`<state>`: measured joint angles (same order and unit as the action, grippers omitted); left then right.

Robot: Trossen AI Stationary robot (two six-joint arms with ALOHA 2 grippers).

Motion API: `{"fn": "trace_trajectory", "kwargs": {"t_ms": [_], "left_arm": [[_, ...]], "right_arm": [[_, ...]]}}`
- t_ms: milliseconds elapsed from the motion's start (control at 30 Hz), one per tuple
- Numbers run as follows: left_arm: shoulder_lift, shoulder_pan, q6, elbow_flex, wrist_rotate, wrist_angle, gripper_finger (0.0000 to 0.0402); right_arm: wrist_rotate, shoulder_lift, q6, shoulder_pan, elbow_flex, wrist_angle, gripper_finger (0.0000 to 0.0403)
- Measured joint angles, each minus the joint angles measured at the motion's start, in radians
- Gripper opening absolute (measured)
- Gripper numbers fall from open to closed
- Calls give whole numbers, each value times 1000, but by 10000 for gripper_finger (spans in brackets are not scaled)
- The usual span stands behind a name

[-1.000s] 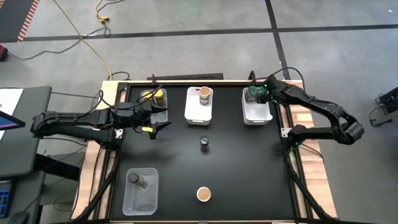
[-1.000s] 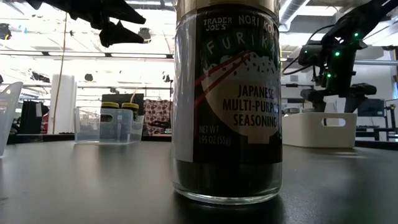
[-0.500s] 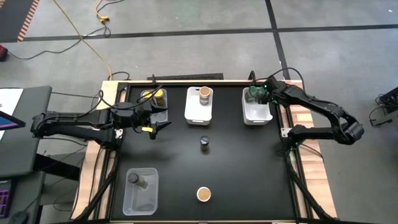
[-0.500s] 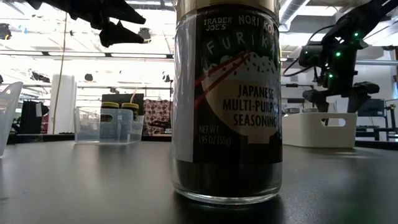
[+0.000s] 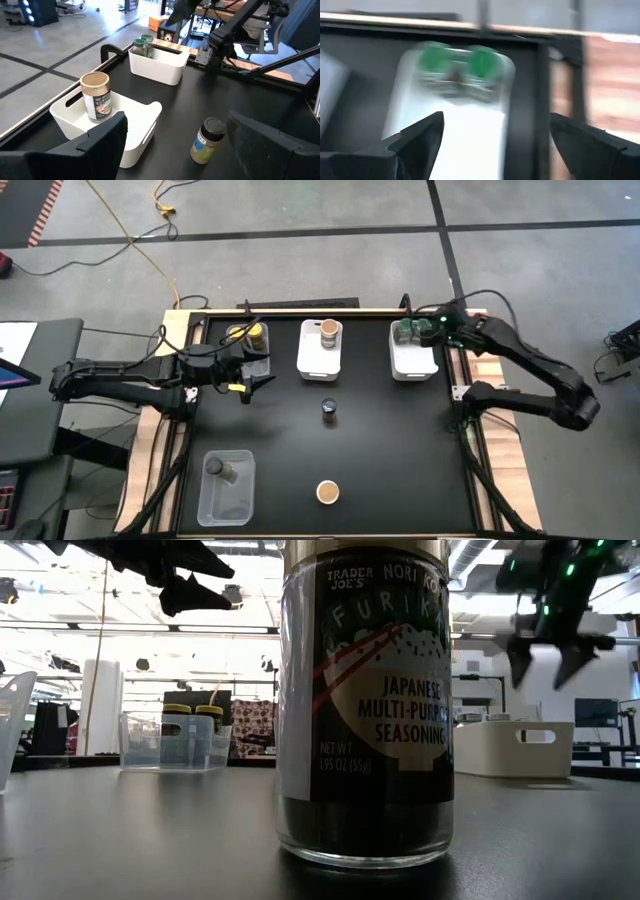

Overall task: Sort spices by type
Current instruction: Put the gold spice bottle into the left white bin

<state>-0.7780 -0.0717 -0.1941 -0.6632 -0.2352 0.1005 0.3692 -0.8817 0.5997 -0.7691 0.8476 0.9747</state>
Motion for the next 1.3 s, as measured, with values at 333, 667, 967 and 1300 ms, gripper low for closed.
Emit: {"fn": "trace_trajectory", "kwargs": {"t_ms": [333,667,967,1300], "left_arm": [[0,0,7,0,0,0,320],[0,0,7,0,0,0,320],[0,0,7,0,0,0,320],[0,0,7,0,0,10,320]], "right_arm": [[-165,104,72,255,57,-109,385],[26,-64,413,713,57,-239,385],[87,-369,697,937,220,-154,369],[42,-583,1129,1161,371,99,341]]}}
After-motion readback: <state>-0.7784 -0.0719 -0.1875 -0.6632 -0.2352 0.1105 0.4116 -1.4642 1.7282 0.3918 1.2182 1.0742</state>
